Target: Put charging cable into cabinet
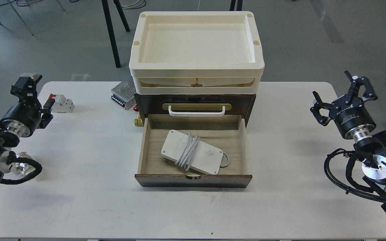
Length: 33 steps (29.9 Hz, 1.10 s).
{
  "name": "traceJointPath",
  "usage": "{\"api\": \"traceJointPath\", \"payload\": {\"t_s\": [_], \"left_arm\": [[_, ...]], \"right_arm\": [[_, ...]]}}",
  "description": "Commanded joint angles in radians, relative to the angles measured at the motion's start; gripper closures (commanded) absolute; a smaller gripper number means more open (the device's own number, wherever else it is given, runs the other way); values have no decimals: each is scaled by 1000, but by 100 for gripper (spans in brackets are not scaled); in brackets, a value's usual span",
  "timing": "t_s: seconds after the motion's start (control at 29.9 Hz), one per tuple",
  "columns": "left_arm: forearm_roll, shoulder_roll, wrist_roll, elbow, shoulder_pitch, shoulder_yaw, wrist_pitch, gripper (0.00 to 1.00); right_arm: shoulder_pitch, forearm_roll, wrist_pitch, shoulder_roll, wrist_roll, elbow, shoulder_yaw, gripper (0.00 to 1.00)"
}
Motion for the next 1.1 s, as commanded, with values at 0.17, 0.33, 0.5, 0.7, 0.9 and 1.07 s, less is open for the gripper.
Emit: {"api": "traceJointPath", "payload": {"t_s": [0.17, 0.33, 0.5, 0.7, 0.9, 1.07], "left_arm": [[0, -65, 0, -3, -32, -17, -19, 1], [-43, -55, 0, -3, -32, -36, -30, 1], [-138, -23, 0, -1, -25, -65, -111, 1], [-159, -29, 0, 8, -11, -70, -119, 1], [-159, -52, 0, 5, -3, -74, -117, 1], [-158, -78, 0, 10, -3, -66, -108, 1]], "right_arm": [[-2, -1, 0, 0, 0, 0, -1, 1], [-2, -1, 0, 0, 0, 0, -1, 1], [-3, -1, 0, 0, 0, 0, -1, 1], [-3, -1, 0, 0, 0, 0, -1, 1], [-3, -1, 0, 0, 0, 0, -1, 1], [-3, -1, -1, 0, 2, 0, -1, 1]]}}
